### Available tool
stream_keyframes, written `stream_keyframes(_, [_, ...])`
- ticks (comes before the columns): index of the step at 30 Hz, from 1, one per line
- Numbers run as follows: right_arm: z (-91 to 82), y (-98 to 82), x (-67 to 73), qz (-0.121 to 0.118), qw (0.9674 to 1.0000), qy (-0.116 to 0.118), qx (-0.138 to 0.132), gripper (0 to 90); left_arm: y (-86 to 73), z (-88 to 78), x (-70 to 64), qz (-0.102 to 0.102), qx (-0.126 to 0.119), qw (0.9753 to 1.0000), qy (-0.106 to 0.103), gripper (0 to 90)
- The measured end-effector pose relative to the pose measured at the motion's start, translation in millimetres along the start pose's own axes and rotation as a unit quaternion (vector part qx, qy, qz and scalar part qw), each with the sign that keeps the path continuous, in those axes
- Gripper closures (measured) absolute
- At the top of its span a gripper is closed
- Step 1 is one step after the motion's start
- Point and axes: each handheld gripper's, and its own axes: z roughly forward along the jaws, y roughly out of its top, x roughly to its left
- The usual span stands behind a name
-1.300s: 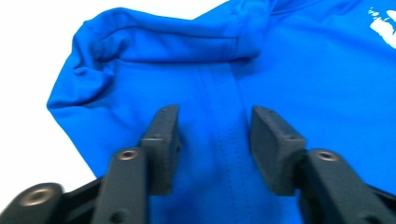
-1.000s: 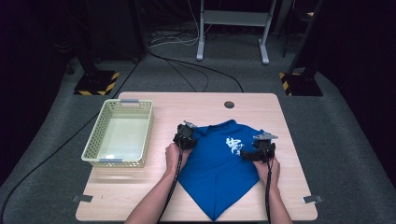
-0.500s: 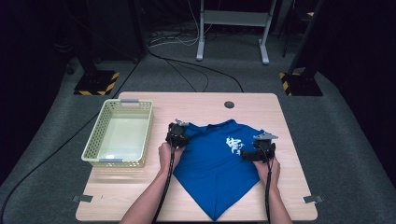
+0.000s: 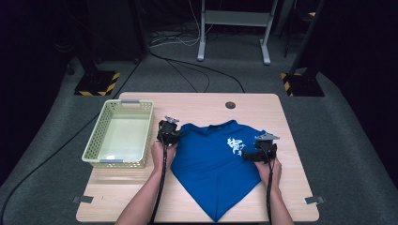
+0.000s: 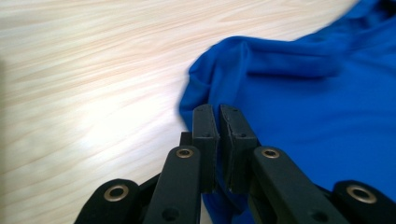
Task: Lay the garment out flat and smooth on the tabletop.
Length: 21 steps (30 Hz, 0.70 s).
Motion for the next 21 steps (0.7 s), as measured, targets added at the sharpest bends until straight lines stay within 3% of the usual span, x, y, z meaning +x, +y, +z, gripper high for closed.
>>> stream_keyframes(5, [0.0, 0.0, 0.0, 0.0, 1.0, 0.0, 0.0, 3.6, -3.7, -3.7, 13.5, -0.018, 0.006, 0.9993, 0.032, 84.4])
stream_keyframes(7, [0.0, 0.0, 0.0, 0.0, 1.0, 0.0, 0.0, 3.6, -5.0, -5.4, 15.1, -0.01, 0.008, 0.9981, 0.06, 83.2])
stream_keyframes(12, [0.0, 0.0, 0.0, 0.0, 1.0, 0.0, 0.0, 3.6, -7.3, -10.3, 11.9, -0.017, -0.008, 0.9973, 0.071, 72.1])
stream_keyframes(16, [0.0, 0.0, 0.0, 0.0, 1.0, 0.0, 0.0, 3.6, -7.0, -18.8, 7.2, -0.023, -0.038, 0.998, 0.045, 62.3])
stream_keyframes(17, [0.0, 0.0, 0.0, 0.0, 1.0, 0.0, 0.0, 3.6, -6.2, -19.9, 5.3, -0.022, -0.043, 0.9982, 0.035, 58.1])
stream_keyframes(18, [0.0, 0.0, 0.0, 0.0, 1.0, 0.0, 0.0, 3.6, -5.5, -19.4, 2.9, -0.024, -0.052, 0.9983, 0.012, 54.2])
stream_keyframes(21, [0.0, 0.0, -0.1, 0.0, 1.0, 0.0, 0.0, 3.6, -3.3, -10.6, -6.2, -0.002, -0.047, 0.9986, -0.025, 44.9])
